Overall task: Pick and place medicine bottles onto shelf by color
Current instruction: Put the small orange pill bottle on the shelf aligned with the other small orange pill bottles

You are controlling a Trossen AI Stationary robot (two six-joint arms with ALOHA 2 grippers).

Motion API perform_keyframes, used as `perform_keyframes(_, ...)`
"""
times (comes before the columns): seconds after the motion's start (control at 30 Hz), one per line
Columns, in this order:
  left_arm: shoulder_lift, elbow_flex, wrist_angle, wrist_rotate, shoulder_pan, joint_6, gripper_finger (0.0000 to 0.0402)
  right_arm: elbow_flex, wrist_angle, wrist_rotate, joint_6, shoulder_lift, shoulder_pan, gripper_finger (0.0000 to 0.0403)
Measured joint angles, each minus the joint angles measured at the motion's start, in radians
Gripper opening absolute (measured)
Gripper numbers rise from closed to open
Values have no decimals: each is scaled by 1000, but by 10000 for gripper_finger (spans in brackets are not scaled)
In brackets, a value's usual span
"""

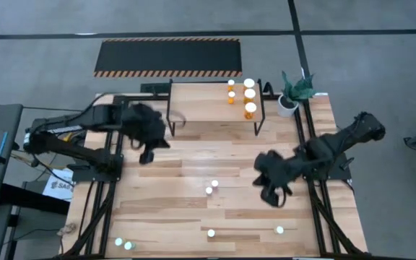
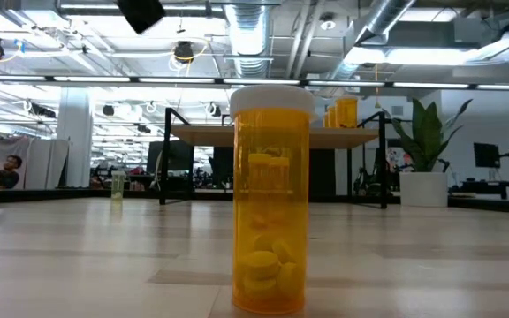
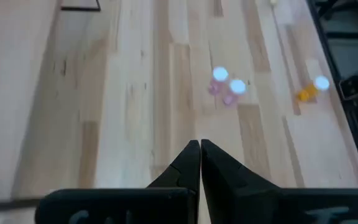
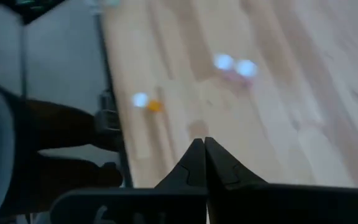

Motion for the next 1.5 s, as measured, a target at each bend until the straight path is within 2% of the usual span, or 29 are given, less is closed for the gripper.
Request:
perform_keyframes(0.1,-34,0,-9,-98,-140,-146,0,-39,159,0,-118,15,27,5)
perform_keyframes(0.23,-61,0,-26,-213,-294,-364,0,-43,264,-13,-287,56,32,6)
perform_keyframes(0.33,-65,0,-38,-289,-382,-470,0,-43,304,-75,-333,99,25,6)
perform_keyframes(0.47,-56,0,-79,-340,-476,-549,0,-45,368,-138,-340,184,11,6)
perform_keyframes(0.57,-54,0,-99,-400,-542,-555,0,-44,484,-164,-327,251,6,7)
perform_keyframes(0.73,-66,0,-104,-510,-624,-451,0,-41,751,-243,-255,358,8,7)
perform_keyframes(0.87,-100,-4,-103,-560,-663,-374,0,-34,791,-241,-118,429,30,14)
perform_keyframes(1.1,-209,-143,21,-565,-673,-300,0,-13,776,-241,6,519,41,92)
perform_keyframes(1.33,-294,-273,187,-560,-671,-317,0,-10,741,-236,4,575,38,185)
perform_keyframes(1.5,-303,-280,218,-564,-671,-318,0,-11,740,-198,-69,595,40,227)
